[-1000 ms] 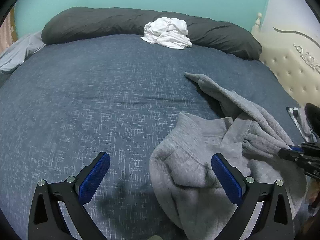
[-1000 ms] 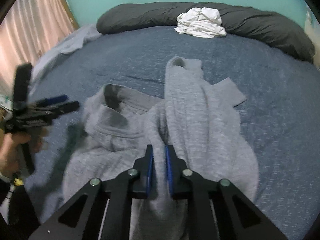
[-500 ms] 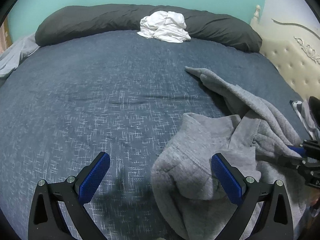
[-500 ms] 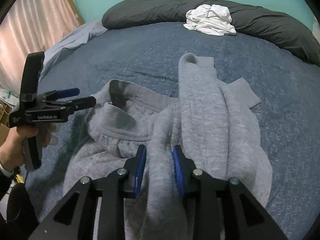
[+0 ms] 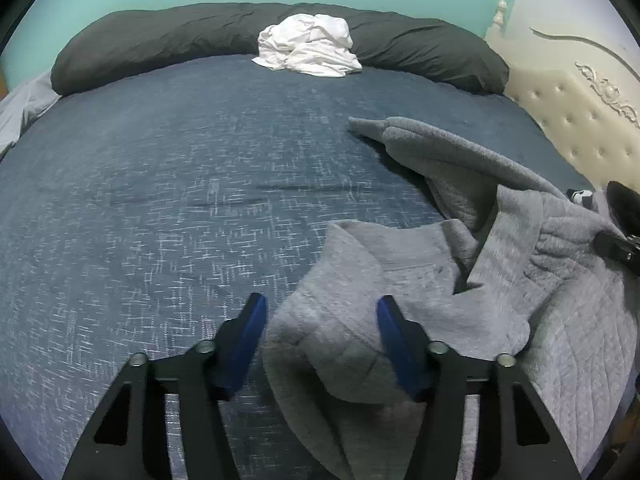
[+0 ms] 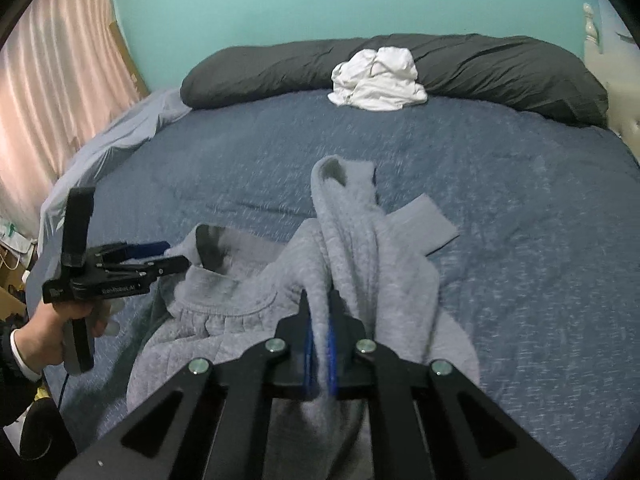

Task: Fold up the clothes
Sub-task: 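Grasp the sweatshirt hem with the left gripper while the right gripper grasps the sleeve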

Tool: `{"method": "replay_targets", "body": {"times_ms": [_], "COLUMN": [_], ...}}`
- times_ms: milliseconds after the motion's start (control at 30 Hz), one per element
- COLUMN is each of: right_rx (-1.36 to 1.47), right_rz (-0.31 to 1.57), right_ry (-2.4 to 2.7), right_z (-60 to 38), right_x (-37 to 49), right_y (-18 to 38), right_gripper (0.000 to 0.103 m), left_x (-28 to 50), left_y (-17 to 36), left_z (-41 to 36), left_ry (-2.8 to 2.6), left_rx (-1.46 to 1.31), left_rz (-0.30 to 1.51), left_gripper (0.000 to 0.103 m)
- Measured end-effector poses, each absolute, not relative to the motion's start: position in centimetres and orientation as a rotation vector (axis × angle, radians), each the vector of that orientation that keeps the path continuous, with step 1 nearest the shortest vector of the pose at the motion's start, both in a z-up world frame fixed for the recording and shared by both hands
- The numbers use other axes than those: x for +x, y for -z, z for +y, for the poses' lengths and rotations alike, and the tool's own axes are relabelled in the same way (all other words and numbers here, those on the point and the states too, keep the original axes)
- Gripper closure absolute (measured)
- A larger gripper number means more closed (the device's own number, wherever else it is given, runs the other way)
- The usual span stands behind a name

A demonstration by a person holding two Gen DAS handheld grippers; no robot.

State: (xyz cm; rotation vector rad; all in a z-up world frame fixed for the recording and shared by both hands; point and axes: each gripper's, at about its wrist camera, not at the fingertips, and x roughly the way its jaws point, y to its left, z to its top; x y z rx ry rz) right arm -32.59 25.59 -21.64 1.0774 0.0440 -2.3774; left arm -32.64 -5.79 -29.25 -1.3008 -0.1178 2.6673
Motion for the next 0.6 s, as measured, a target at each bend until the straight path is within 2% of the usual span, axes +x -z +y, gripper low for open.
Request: {"method": "replay_targets", "body": {"times_ms": [233,600], "right_rx": [1.046,1.035], "right_rz": [0.025,0.024], "right_ry": [2.383,2.368], "right_z": [26.5,26.4], "right_x": [-32.1,-31.6], "right_y": [20.9,21.2], "right_gripper": [0.098,0.098], "left_x": [-32.8,-33.8], "left_y": [29.4,30.1], "left_z": [-5.8,-5.8], "left_ry": [-2.654,-2.605], "left_rx": [-1.313,-1.346], "left_rz": [-0.139,-0.177], "left_gripper": [0.048,0.049]}}
